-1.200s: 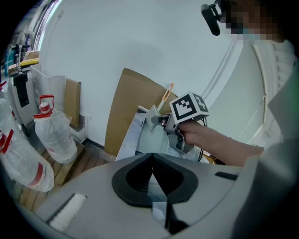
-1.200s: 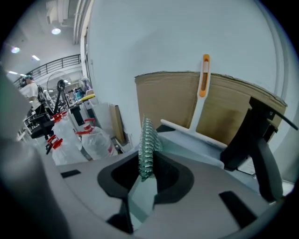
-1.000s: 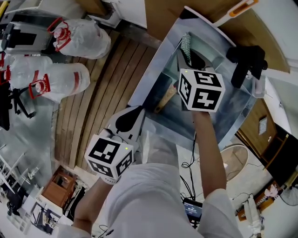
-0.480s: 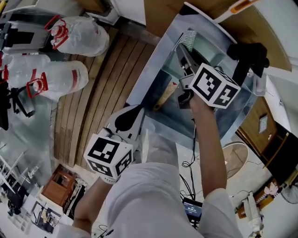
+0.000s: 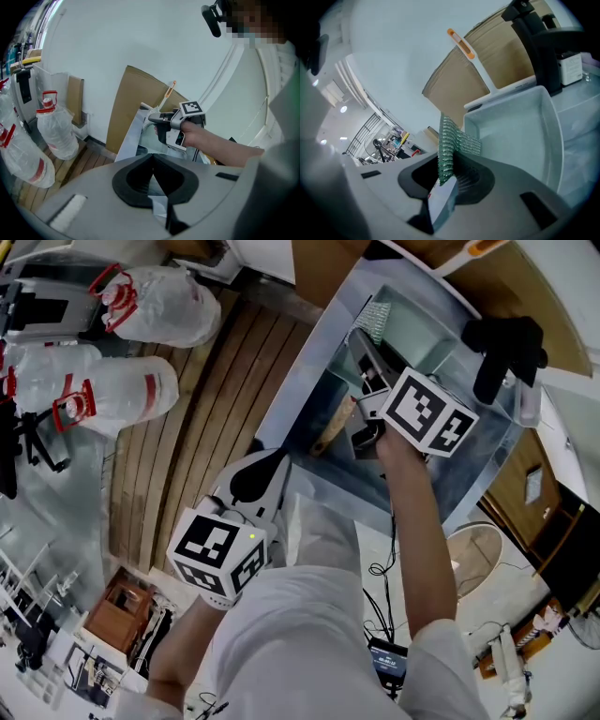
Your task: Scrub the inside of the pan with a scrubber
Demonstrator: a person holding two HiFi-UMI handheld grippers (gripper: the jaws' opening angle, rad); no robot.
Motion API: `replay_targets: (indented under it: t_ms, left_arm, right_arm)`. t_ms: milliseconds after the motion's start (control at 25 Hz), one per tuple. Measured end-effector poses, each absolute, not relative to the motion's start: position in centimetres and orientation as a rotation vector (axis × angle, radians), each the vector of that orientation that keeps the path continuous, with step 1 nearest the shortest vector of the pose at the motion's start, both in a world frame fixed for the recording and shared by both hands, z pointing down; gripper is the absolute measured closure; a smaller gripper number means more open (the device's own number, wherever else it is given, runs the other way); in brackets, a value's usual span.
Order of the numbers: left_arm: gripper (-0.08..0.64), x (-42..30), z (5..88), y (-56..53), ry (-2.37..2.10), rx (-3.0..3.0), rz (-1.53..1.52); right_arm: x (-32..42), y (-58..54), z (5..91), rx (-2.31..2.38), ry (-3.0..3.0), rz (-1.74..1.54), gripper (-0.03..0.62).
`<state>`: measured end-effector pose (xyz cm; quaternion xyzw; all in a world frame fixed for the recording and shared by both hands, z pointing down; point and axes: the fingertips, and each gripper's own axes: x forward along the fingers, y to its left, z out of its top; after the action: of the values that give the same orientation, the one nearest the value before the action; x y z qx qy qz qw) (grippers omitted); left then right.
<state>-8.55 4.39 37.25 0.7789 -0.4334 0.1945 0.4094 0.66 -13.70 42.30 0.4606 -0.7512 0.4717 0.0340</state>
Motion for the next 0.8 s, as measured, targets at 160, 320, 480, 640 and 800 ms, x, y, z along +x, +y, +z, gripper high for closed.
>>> replay_targets:
  t_ms: [160, 320, 480, 640, 800]
  left_arm:
    - [0.555, -8.6, 37.3, 5.0, -1.090, 1.960, 0.491]
    - [0.555, -8.6, 37.6, 5.5, -1.085, 1.961, 0.497]
    - [0.555, -8.8, 37.8, 6.0, -1.083, 1.959, 0.505]
    - [0.555, -8.8, 37.8, 6.5, -1.079, 1.962, 0.510]
    - [0.555, -8.9, 37.7, 6.8, -1.074, 1.970, 0.510]
  right_arm:
    - [-0.1, -12.4, 43.1, 1.398, -2.306, 1.505, 0.522]
    - [-0.7, -11.0, 44.0, 1.383, -2.307, 1.530, 0.522]
    - [-0.9, -9.9, 44.8, 1.389, -2.292, 1.526, 0.523]
    - [-0.7, -9.2, 45.2, 1.438, -2.271, 1.439, 0.523]
    - [0.1, -8.3, 45.4, 1.499, -2.229, 1.352, 0.525]
